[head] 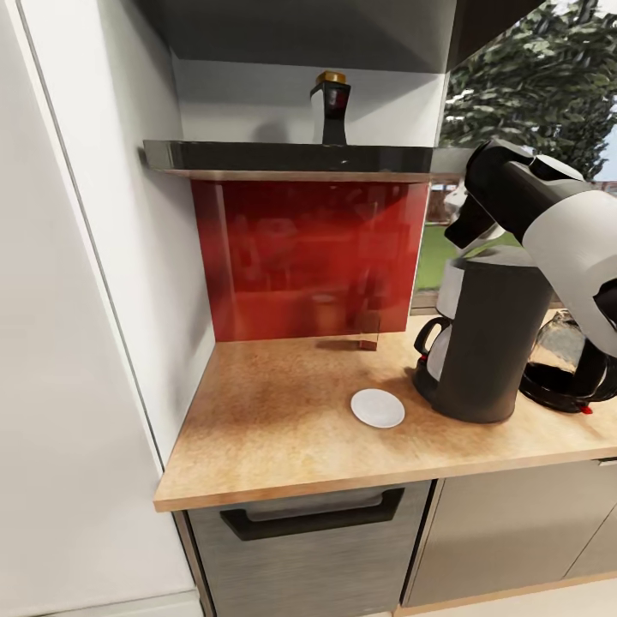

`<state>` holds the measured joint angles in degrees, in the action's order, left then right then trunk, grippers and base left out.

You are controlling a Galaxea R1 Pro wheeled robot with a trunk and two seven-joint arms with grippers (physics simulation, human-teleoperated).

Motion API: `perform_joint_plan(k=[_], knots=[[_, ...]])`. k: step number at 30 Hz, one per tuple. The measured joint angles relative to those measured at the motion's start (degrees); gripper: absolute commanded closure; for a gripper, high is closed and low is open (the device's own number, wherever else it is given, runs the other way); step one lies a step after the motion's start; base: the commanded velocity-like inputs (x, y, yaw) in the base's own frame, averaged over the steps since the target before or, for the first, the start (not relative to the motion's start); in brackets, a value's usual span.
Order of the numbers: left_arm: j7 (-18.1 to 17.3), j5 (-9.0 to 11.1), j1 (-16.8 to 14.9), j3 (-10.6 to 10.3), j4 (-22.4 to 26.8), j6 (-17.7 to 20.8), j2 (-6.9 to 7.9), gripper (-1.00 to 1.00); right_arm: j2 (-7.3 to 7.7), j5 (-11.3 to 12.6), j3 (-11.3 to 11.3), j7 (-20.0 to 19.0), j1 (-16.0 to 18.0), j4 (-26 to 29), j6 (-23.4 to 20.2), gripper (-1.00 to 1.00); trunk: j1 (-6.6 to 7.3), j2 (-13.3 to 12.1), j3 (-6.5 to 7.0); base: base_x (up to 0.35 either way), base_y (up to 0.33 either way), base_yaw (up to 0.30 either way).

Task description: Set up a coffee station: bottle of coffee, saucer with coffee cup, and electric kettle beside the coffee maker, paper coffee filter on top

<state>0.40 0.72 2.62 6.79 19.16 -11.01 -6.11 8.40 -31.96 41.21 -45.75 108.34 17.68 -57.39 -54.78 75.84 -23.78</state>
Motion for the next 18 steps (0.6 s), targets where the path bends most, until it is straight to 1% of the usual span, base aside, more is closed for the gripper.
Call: perform_joint_plan(k=[5, 7, 9, 12, 18], knots=[[0.0, 0.0, 0.01, 0.0, 0.0, 0.0, 0.0, -1.0, -0.01, -0.06, 0.12, -1.59, 0.0, -0.25, 0.05, 1.0, 0.0, 0.0, 0.0, 0.0, 0.0, 0.0], [0.0, 0.0, 0.0, 0.0, 0.0, 0.0, 0.0, -1.0, 0.0, -0.01, 0.18, -1.71, 0.0, -0.82, 0.01, 1.0, 0.0, 0.0, 0.0, 0.0, 0.0, 0.0], [0.0, 0.0, 0.04, 0.0, -0.01, 0.0, 0.0, -1.0, -0.01, -0.23, 1.07, -1.76, 0.02, -1.45, 0.29, 1.0, 0.0, 0.0, 0.01, 0.0, 0.0, 0.0], [0.0, 0.0, 0.01, 0.0, 0.0, 0.0, 0.0, -1.0, -0.01, -0.27, 1.76, -1.79, 0.02, -1.69, 0.33, 1.0, 0.0, 0.0, 0.0, 0.0, 0.0, 0.0], [0.0, 0.0, 0.02, 0.0, 0.0, 0.0, 0.0, -1.0, -0.01, -0.02, 2.08, -1.81, 0.01, -1.8, 0.2, 1.0, 0.0, 0.0, 0.0, 0.0, 0.0, 0.0]])
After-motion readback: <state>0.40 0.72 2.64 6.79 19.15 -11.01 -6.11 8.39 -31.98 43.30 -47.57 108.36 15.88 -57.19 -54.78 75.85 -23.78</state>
